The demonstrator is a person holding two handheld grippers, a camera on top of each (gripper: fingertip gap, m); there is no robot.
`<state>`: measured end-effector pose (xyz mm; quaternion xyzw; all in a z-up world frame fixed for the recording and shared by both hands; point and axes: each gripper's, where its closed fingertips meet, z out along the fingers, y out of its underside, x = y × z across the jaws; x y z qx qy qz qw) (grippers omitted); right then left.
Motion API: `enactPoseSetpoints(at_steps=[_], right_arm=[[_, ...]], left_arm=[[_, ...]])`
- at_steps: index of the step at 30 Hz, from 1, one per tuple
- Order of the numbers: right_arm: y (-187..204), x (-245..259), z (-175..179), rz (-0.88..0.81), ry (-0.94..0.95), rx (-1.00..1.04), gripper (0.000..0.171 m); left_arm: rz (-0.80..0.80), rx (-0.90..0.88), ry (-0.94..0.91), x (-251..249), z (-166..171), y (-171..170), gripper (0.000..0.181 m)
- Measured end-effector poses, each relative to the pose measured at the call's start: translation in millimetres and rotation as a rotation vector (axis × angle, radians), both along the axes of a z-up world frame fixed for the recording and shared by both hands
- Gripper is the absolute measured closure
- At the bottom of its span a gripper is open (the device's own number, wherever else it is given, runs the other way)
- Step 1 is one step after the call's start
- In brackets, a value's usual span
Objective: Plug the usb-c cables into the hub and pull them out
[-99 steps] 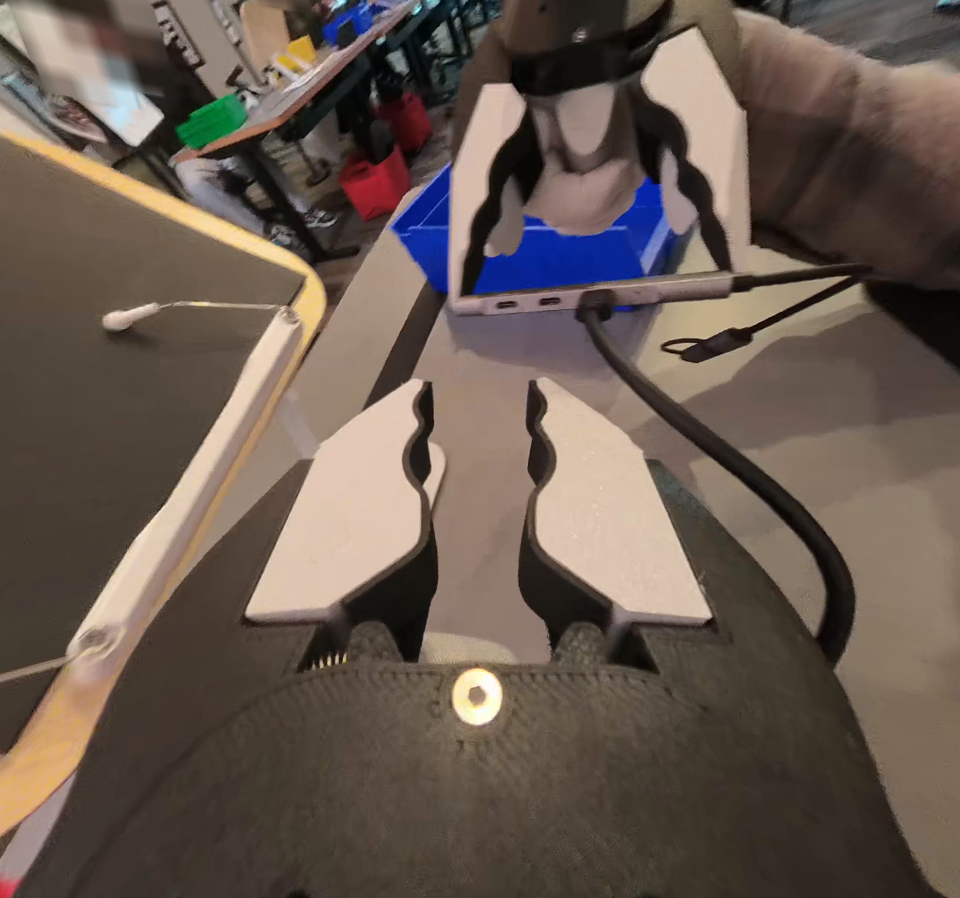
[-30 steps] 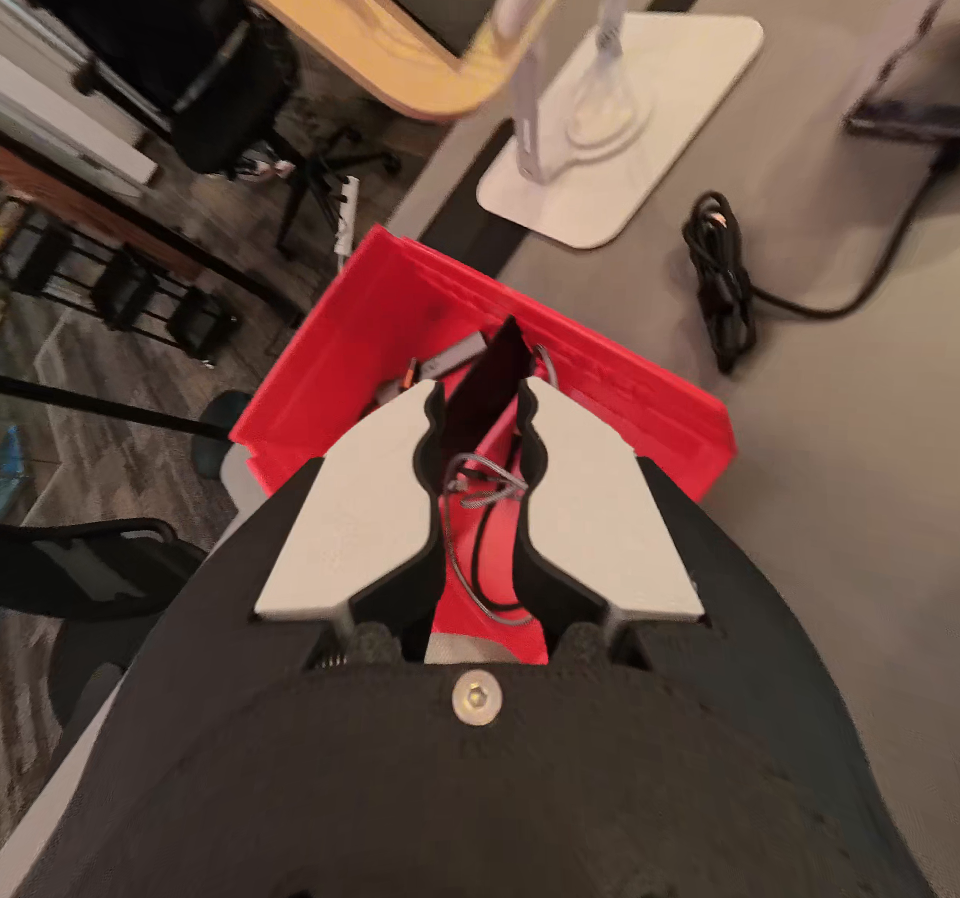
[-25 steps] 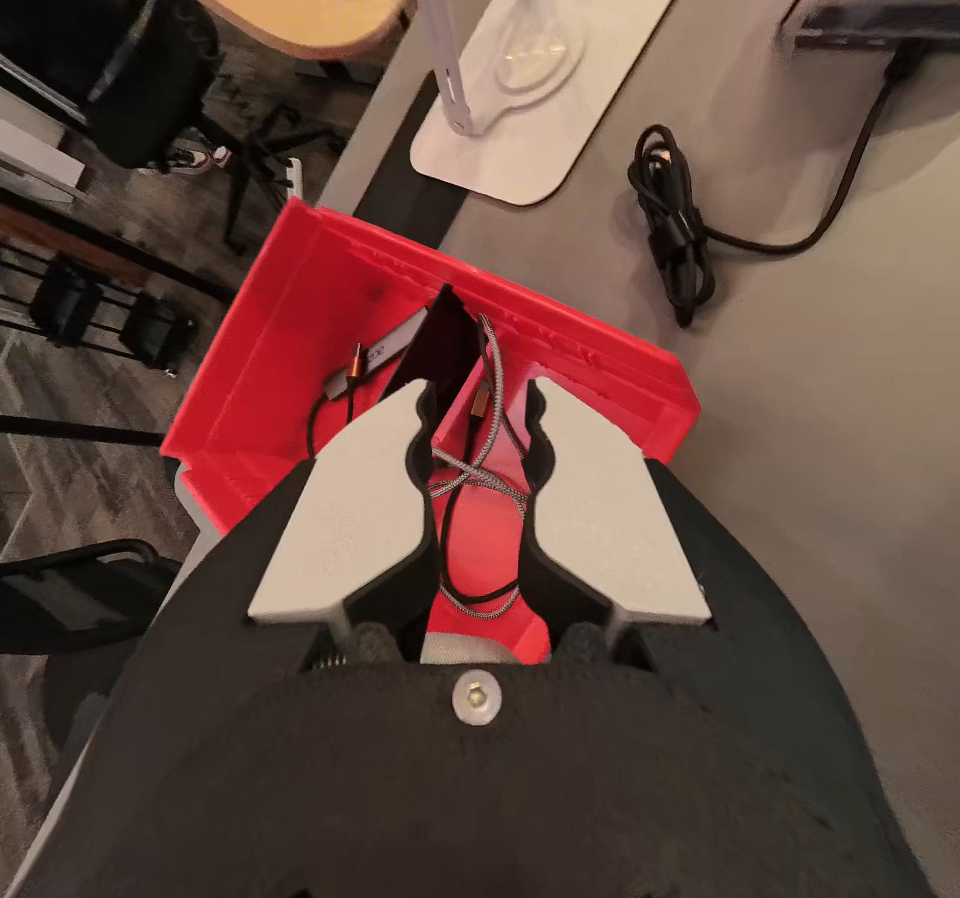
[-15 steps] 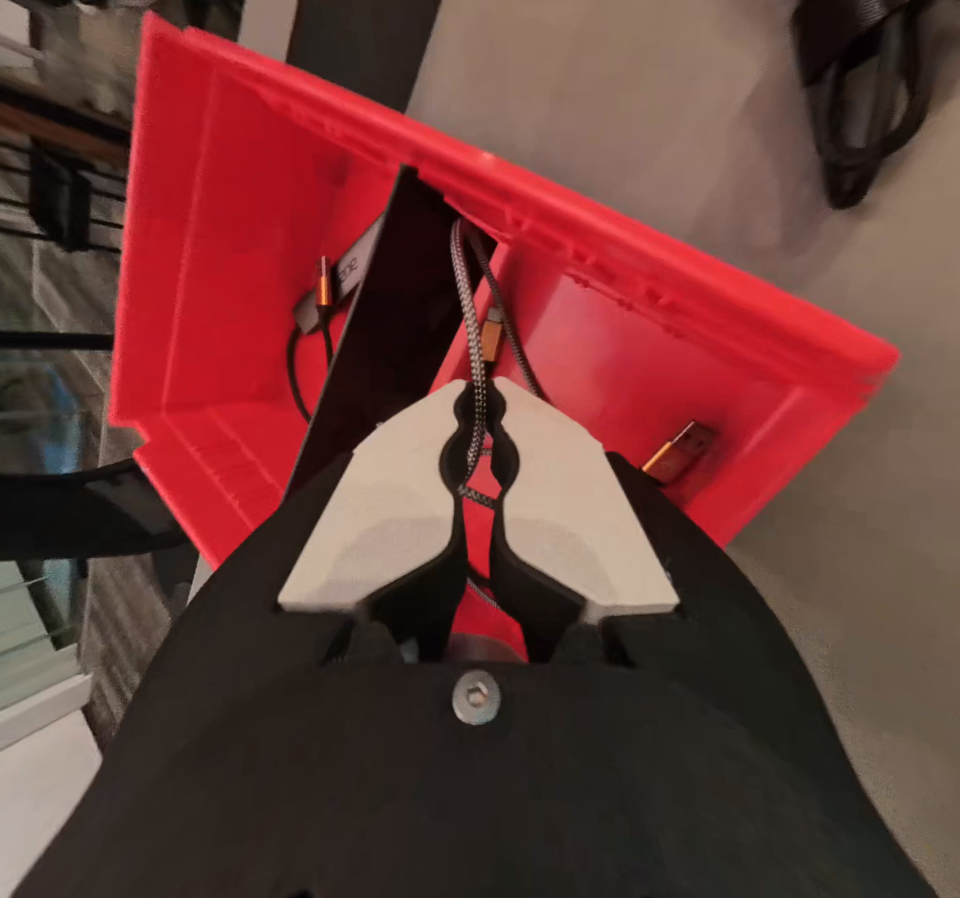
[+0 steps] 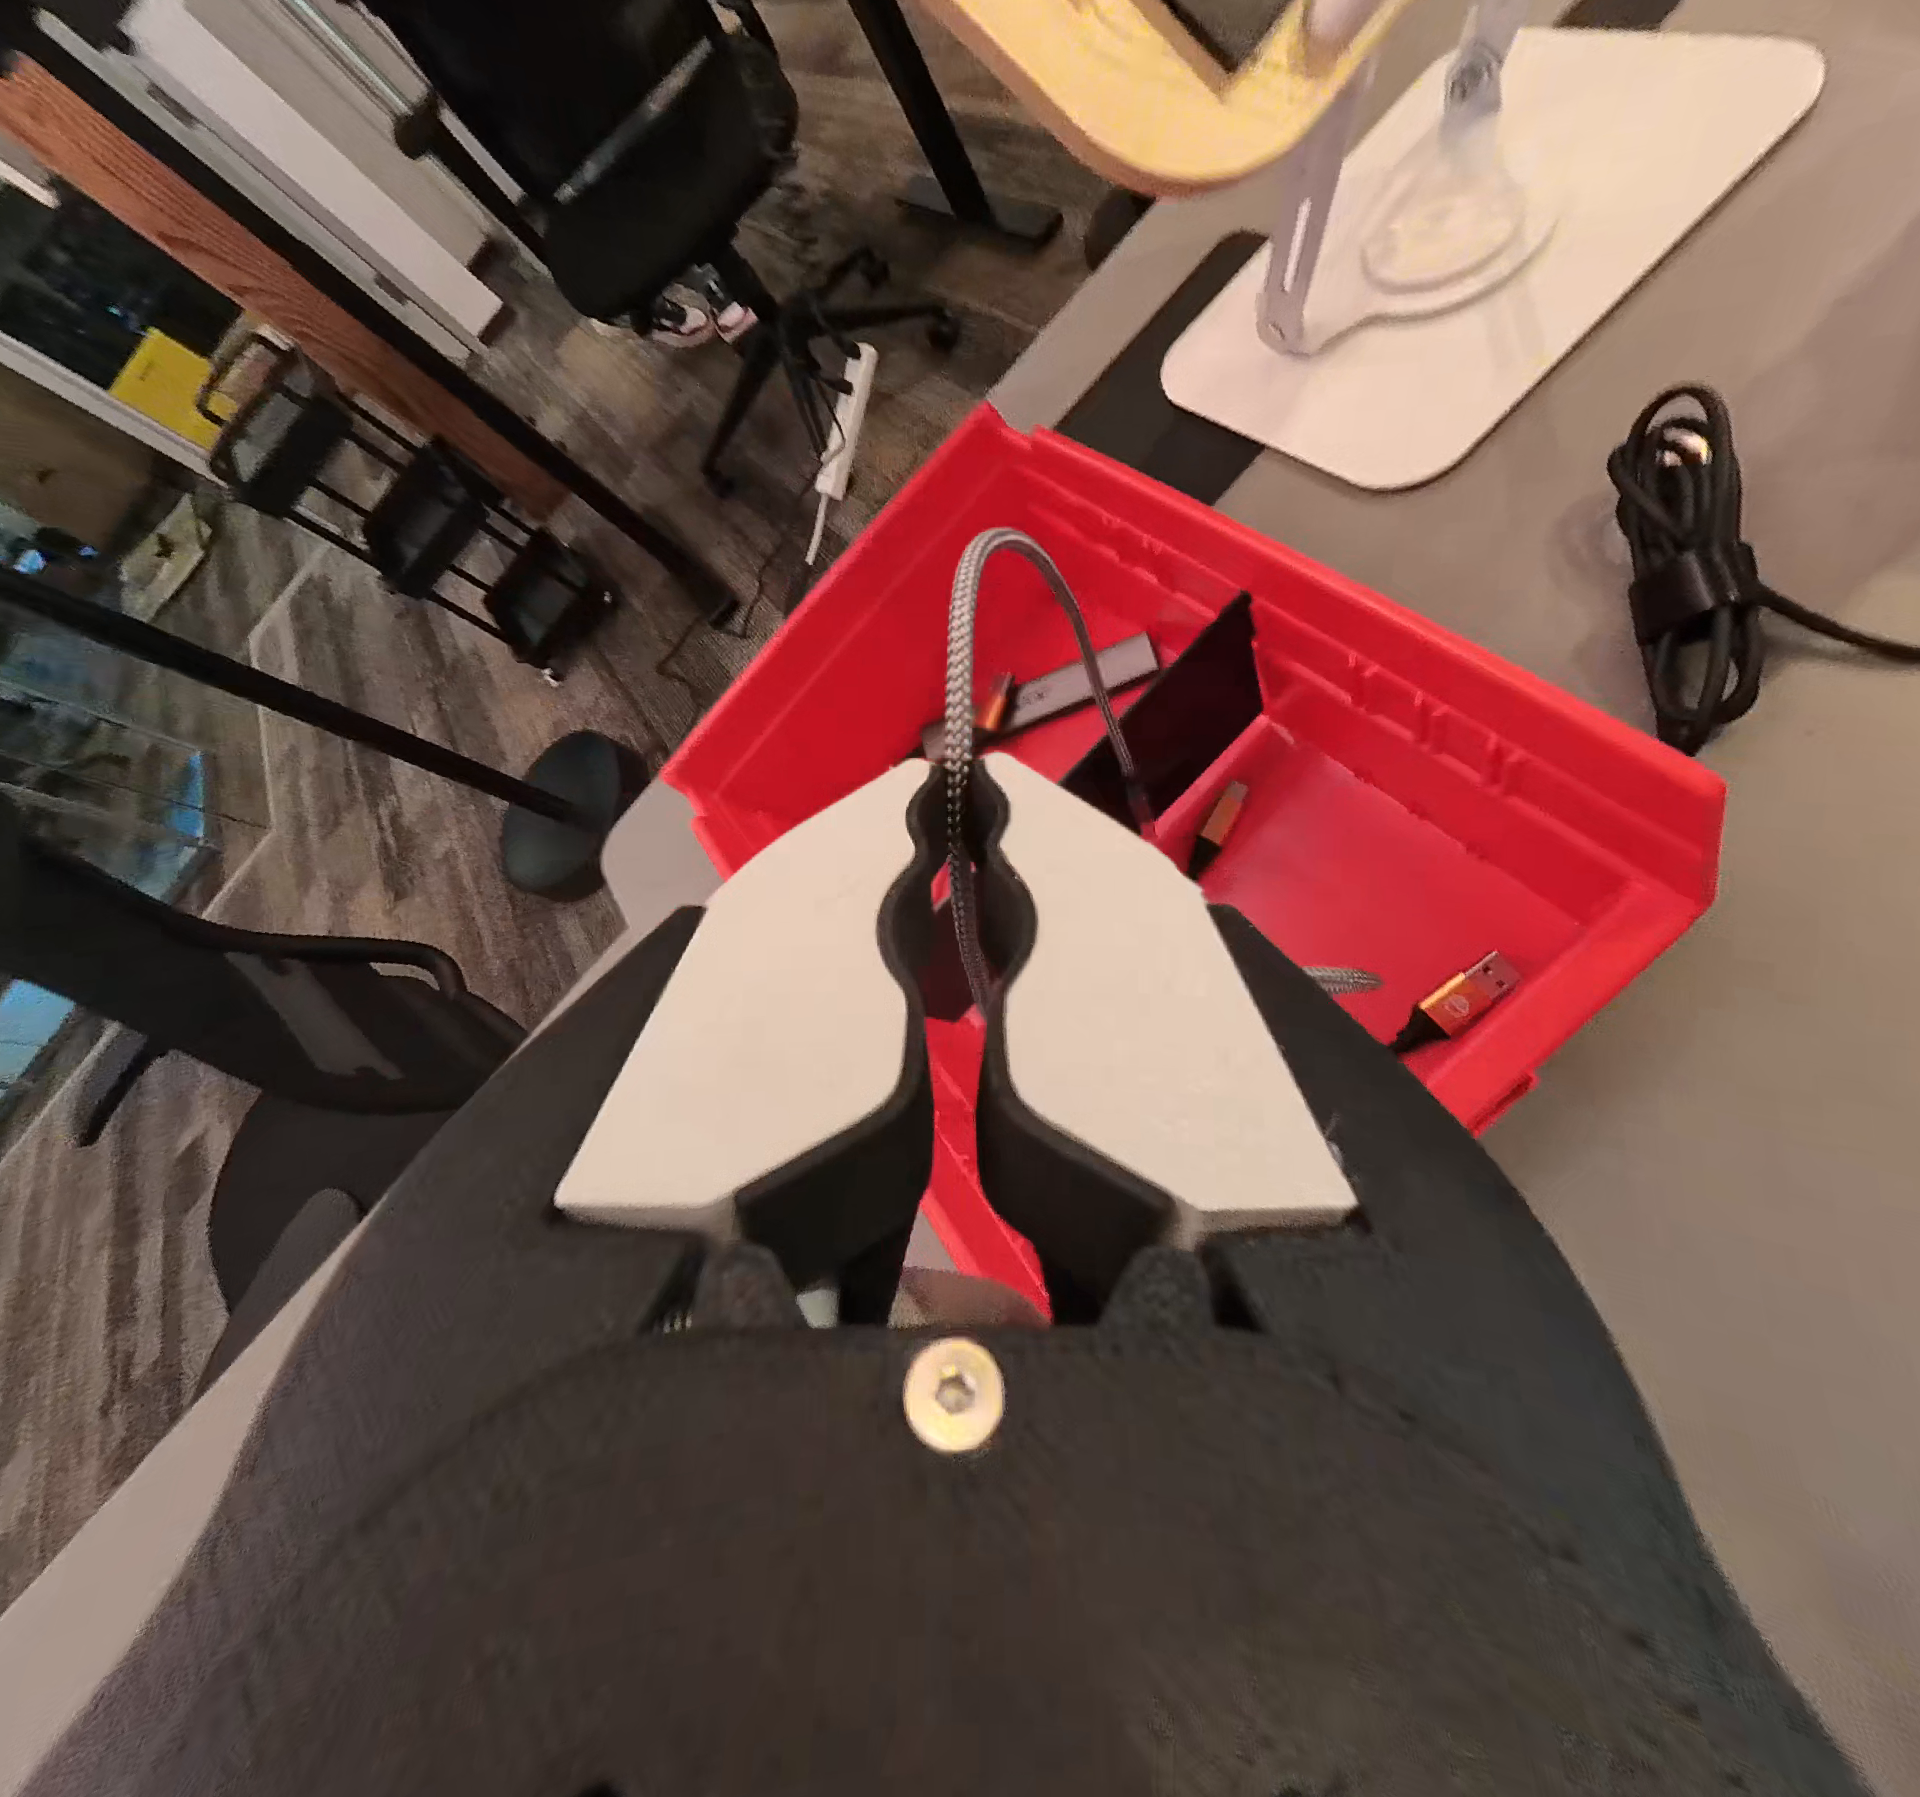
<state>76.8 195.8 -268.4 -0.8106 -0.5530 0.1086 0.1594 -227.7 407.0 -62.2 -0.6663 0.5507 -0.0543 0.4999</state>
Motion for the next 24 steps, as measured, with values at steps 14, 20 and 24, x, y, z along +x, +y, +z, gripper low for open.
enactPoseSetpoints(at_steps=[14,20,24], right_arm=[[-1.3,4.2,-2.8,-0.012,0.005,-0.013,0.057],[-1.4,4.1,-2.6,-0.014,0.013,-0.013,0.057],[-1.6,4.2,-2.6,-0.014,0.015,-0.012,0.057]], left_arm=[[0.006,0.214,-0.243,-5.0,115.8,-4.0,0.178],[0.007,0.265,-0.217,-6.2,139.1,-13.5,0.178],[0.02,0.224,-0.158,1.3,109.8,-12.0,0.178]])
